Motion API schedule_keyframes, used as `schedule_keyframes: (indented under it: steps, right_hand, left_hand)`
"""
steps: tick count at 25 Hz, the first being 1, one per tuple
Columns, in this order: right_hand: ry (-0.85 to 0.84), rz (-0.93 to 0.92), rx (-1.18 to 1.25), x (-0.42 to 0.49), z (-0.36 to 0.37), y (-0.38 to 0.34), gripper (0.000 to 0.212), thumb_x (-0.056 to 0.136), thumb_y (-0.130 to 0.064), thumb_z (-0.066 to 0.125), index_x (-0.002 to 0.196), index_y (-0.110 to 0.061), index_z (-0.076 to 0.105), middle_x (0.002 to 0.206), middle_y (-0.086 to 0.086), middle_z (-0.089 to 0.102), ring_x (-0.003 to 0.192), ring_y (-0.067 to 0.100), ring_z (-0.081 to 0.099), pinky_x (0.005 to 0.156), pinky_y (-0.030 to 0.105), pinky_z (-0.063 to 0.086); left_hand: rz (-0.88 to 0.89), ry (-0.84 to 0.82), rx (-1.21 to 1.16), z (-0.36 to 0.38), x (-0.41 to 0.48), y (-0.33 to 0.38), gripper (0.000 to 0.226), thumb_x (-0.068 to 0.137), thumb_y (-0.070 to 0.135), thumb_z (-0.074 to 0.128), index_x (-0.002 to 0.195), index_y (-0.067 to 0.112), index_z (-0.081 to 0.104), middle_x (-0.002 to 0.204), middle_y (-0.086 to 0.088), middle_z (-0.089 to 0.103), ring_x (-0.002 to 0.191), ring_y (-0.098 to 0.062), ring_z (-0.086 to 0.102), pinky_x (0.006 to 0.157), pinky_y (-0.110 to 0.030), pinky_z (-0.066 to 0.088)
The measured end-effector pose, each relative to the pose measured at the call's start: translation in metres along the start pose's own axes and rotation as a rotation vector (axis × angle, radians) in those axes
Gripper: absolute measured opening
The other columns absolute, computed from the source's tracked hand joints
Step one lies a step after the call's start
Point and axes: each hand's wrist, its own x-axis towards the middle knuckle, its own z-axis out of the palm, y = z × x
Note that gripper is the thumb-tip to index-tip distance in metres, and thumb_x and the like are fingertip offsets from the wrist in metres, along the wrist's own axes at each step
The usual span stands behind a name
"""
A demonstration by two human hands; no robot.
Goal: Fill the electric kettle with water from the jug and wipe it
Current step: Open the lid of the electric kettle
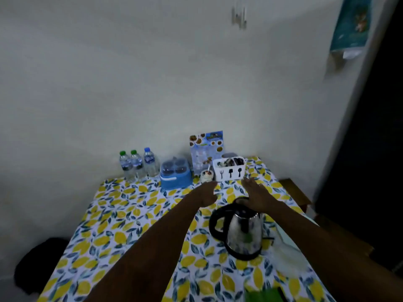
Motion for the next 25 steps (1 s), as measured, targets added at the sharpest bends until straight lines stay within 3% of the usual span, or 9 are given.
schedule_keyframes:
  steps: [3, 7, 11, 14, 16, 18, 20, 22, 25]
  right_hand:
    - [-0.192, 0.034, 0.037, -0.019, 0.028, 0.006, 0.107, 0.083, -0.061, 0.055, 0.152, -0.006, -0.005, 0.162, 0.013, -0.009, 0.149, 0.030, -0.004, 0.119, 0.047, 0.012]
    - [-0.032, 0.040, 0.123, -0.031, 0.056, 0.005, 0.098, 0.087, -0.036, 0.066, 0.151, -0.003, -0.001, 0.161, 0.016, 0.002, 0.148, 0.032, 0.004, 0.118, 0.041, 0.014]
    - [0.035, 0.023, 0.278, -0.036, 0.059, 0.008, 0.096, 0.083, -0.024, 0.073, 0.152, -0.007, 0.008, 0.161, 0.014, 0.011, 0.148, 0.029, 0.007, 0.118, 0.037, 0.013]
    - [0.125, -0.018, 0.300, -0.048, 0.062, 0.000, 0.099, 0.076, -0.026, 0.079, 0.151, -0.009, 0.017, 0.159, 0.013, 0.022, 0.147, 0.029, 0.015, 0.118, 0.040, 0.021]
    - [0.183, -0.093, 0.309, -0.057, 0.067, -0.014, 0.099, 0.075, -0.028, 0.080, 0.151, -0.011, 0.020, 0.157, 0.011, 0.025, 0.146, 0.027, 0.019, 0.116, 0.033, 0.019]
    - [0.201, -0.165, 0.318, -0.067, 0.075, -0.030, 0.099, 0.076, -0.030, 0.079, 0.152, -0.013, 0.018, 0.158, 0.007, 0.024, 0.146, 0.023, 0.019, 0.113, 0.025, 0.016]
    - [0.206, -0.182, 0.294, -0.074, 0.091, -0.041, 0.102, 0.074, -0.037, 0.079, 0.152, -0.013, 0.017, 0.160, 0.003, 0.018, 0.147, 0.019, 0.014, 0.117, 0.031, 0.015]
    - [0.153, -0.171, 0.251, -0.082, 0.112, -0.049, 0.102, 0.076, -0.045, 0.075, 0.152, -0.012, 0.014, 0.159, -0.001, 0.007, 0.146, 0.013, 0.001, 0.121, 0.041, 0.013]
    - [0.015, -0.166, 0.235, -0.092, 0.141, -0.061, 0.096, 0.084, -0.047, 0.066, 0.153, -0.013, 0.008, 0.160, -0.004, 0.000, 0.142, 0.007, -0.008, 0.121, 0.041, 0.010]
  left_hand:
    - [-0.026, -0.232, -0.039, 0.043, -0.004, 0.011, 0.074, 0.093, 0.013, 0.057, 0.151, 0.009, 0.012, 0.159, -0.016, 0.020, 0.142, -0.034, 0.029, 0.111, -0.045, 0.031]
    - [-0.040, 0.059, -0.237, 0.098, -0.002, 0.004, 0.047, 0.092, 0.014, 0.057, 0.134, 0.005, 0.040, 0.133, -0.020, 0.049, 0.119, -0.036, 0.050, 0.092, -0.041, 0.041]
    - [-0.027, 0.217, -0.308, 0.109, -0.015, 0.004, 0.024, 0.094, 0.018, 0.052, 0.117, 0.010, 0.052, 0.114, -0.015, 0.060, 0.103, -0.032, 0.057, 0.075, -0.030, 0.034]
    - [0.047, 0.325, -0.354, 0.110, -0.037, -0.007, 0.027, 0.096, 0.023, 0.053, 0.122, 0.015, 0.054, 0.117, -0.011, 0.063, 0.105, -0.028, 0.059, 0.077, -0.028, 0.037]
    - [0.056, 0.380, -0.386, 0.110, -0.058, -0.021, 0.029, 0.097, 0.026, 0.053, 0.124, 0.017, 0.054, 0.120, -0.007, 0.063, 0.107, -0.024, 0.059, 0.081, -0.027, 0.040]
    - [0.034, 0.400, -0.369, 0.110, -0.080, -0.042, 0.031, 0.096, 0.029, 0.054, 0.126, 0.021, 0.053, 0.121, -0.005, 0.063, 0.108, -0.023, 0.060, 0.083, -0.029, 0.043]
    - [-0.006, 0.409, -0.337, 0.113, -0.105, -0.065, 0.037, 0.095, 0.038, 0.052, 0.129, 0.022, 0.051, 0.126, -0.003, 0.062, 0.113, -0.022, 0.059, 0.088, -0.032, 0.044]
    - [-0.023, 0.400, -0.327, 0.119, -0.133, -0.083, 0.053, 0.093, 0.055, 0.043, 0.132, 0.020, 0.050, 0.131, -0.003, 0.059, 0.115, -0.022, 0.057, 0.091, -0.032, 0.044]
    - [-0.053, 0.384, -0.335, 0.124, -0.165, -0.097, 0.073, 0.083, 0.073, 0.033, 0.131, 0.021, 0.051, 0.128, -0.001, 0.061, 0.111, -0.019, 0.059, 0.086, -0.024, 0.041]
